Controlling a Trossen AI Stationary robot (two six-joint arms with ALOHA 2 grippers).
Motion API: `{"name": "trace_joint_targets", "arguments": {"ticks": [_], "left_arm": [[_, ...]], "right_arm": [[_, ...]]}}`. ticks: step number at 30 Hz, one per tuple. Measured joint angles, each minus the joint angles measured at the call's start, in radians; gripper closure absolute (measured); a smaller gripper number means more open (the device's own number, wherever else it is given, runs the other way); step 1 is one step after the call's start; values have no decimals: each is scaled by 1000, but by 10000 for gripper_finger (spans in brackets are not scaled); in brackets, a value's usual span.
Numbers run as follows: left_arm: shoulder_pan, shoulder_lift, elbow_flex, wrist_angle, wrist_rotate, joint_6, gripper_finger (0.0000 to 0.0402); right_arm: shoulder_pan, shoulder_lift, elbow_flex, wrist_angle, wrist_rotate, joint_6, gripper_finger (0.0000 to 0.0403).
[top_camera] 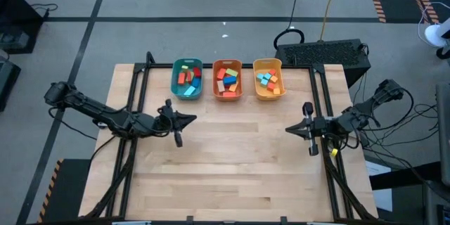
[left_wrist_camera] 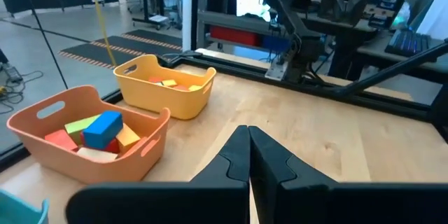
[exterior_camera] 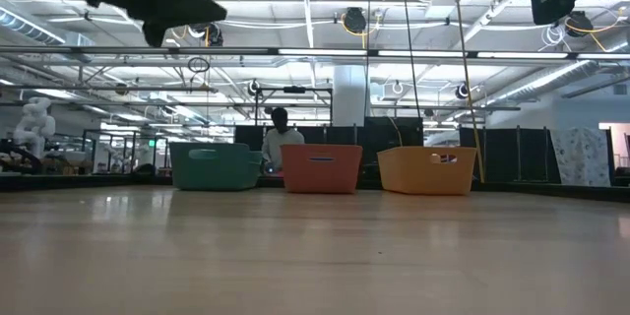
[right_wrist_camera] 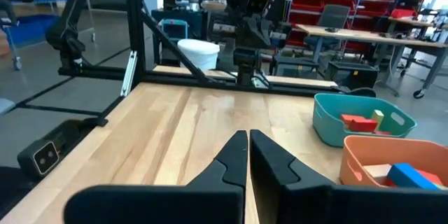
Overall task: Sort blocks by size
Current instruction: Return to Home Position
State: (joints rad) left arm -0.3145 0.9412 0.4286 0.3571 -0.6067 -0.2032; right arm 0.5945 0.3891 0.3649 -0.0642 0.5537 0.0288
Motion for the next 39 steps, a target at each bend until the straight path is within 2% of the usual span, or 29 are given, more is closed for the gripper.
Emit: {"name": "trace_joint_targets", "arguments": {"ticks": [12, 17, 21, 26, 30, 33, 36, 39], "left_arm": [[0, -62, -163, 86, 1, -26, 401], [0, -62, -199, 123, 4, -42, 401], [0, -61, -246, 243, 21, -13, 401], [0, -61, -297, 365, 59, 0, 401], [2, -60, -308, 354, 57, 8, 401], [19, -64, -306, 369, 61, 82, 401], [60, -98, -275, 363, 114, 138, 401], [126, -158, -242, 292, 230, 134, 401]], "right_arm": [[0, -175, 0, -134, 7, 11, 403], [-20, -180, -50, -129, 77, 22, 403], [-54, -180, -119, -44, 58, 34, 403], [-98, -180, -200, 113, -18, 30, 403], [-133, -179, -223, 149, -38, 37, 403], [-154, -180, -197, 152, -64, 13, 403], [-168, -180, -136, 138, -91, -20, 403], [-171, -180, -74, 70, -93, -40, 403]]}}
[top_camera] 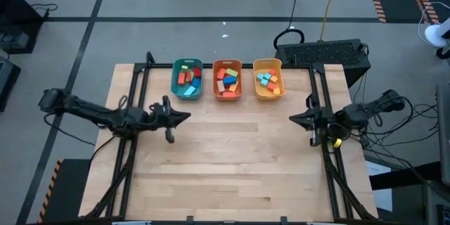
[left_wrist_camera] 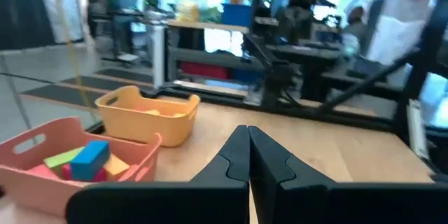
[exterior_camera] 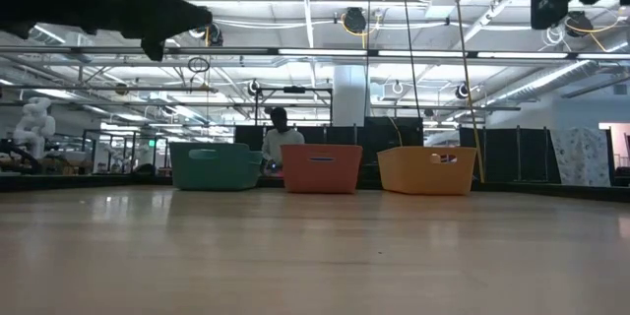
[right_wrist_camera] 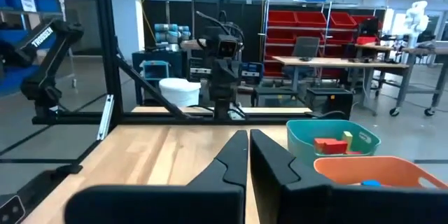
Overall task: Sort blocks by size
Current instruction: Return to Home Position
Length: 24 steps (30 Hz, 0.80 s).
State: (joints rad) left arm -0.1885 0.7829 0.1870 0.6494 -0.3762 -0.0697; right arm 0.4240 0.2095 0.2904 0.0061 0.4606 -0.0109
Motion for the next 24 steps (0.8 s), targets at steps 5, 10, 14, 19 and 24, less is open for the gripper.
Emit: {"name": "trace_joint_targets", "arguments": {"ticks": [5, 10, 14, 19, 24], "left_arm": [[114, -114, 39, -217, 133, -49, 401], [168, -211, 39, -285, 186, -55, 401], [173, -303, 38, -406, 158, -55, 401], [159, -431, 23, -521, 151, -82, 401], [140, -532, -39, -529, 123, -87, 401]], "right_arm": [[0, 0, 38, -57, 0, 10, 403], [0, 3, 23, -111, 13, 60, 403], [0, 1, 12, -113, 64, 72, 403], [0, -37, 12, -132, 95, 55, 403], [0, -67, -14, -124, 49, 75, 403]]}}
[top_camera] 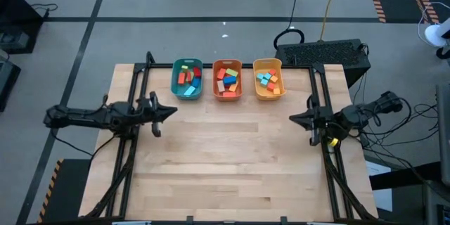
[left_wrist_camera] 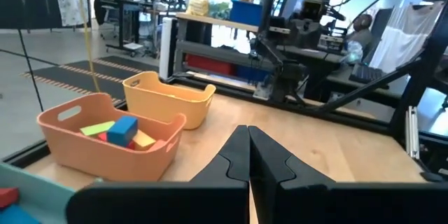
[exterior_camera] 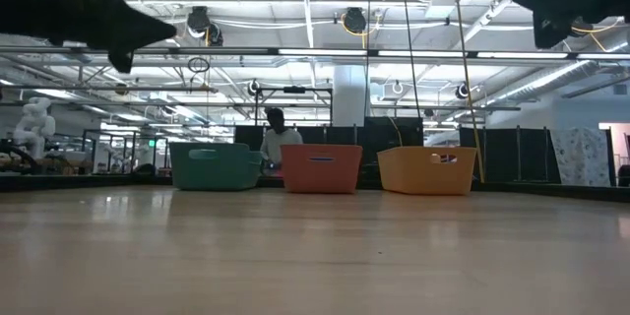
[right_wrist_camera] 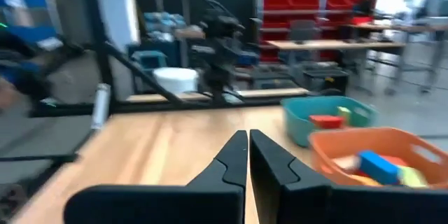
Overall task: Sort blocks by size
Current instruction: Return to Home Position
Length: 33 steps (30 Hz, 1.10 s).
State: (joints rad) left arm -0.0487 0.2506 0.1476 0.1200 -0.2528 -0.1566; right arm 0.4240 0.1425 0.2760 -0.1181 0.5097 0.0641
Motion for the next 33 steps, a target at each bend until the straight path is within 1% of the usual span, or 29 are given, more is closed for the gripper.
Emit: {"name": "trace_joint_targets", "arguments": {"ticks": [5, 8, 9, 19, 25, 30, 33], "left_arm": [[-2, -60, -52, -2, -38, -3, 401], [-2, -78, -56, 7, -39, -8, 401], [-2, -82, -56, 8, -39, -12, 401], [-2, -145, -56, -33, -28, 32, 401], [-2, -171, -56, -128, -13, 23, 401], [-2, -196, -56, -183, -13, 24, 401], [-2, -210, -56, -182, -13, 24, 401]], "right_arm": [[-18, 9, -102, 221, -126, -20, 403], [-61, 17, -119, 213, -133, -25, 403], [-80, 19, -122, 215, -153, -29, 403], [-300, 85, -128, 226, -433, 11, 403], [-375, 114, -128, 225, -487, 6, 403], [-413, 114, -128, 222, -492, 0, 403], [-426, 113, -129, 243, -548, 6, 403]]}}
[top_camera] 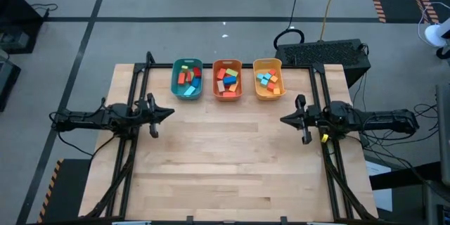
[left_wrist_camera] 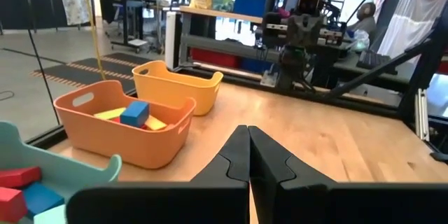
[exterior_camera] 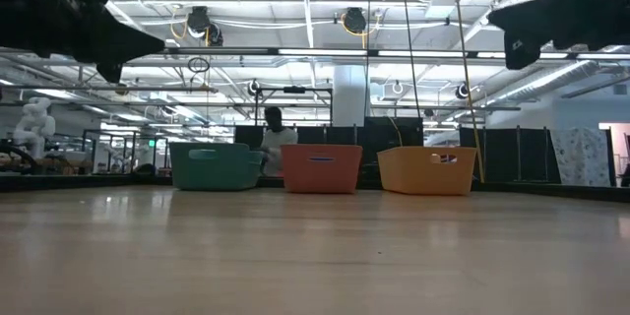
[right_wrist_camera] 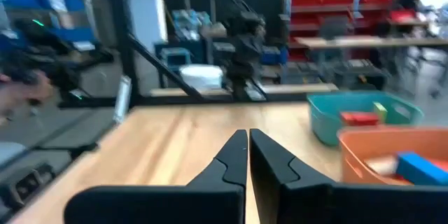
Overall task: Sort blocks by size
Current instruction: Return to Home Position
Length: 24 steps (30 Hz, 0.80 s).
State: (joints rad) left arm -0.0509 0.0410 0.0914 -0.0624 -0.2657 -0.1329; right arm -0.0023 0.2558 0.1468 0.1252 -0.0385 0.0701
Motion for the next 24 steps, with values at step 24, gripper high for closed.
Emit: {"name": "trace_joint_targets", "arguments": {"ticks": [24], "left_arm": [[-75, -41, 0, -142, -86, -89, 401]], "right_arm": [[-63, -255, -68, -132, -39, 36, 403]]}}
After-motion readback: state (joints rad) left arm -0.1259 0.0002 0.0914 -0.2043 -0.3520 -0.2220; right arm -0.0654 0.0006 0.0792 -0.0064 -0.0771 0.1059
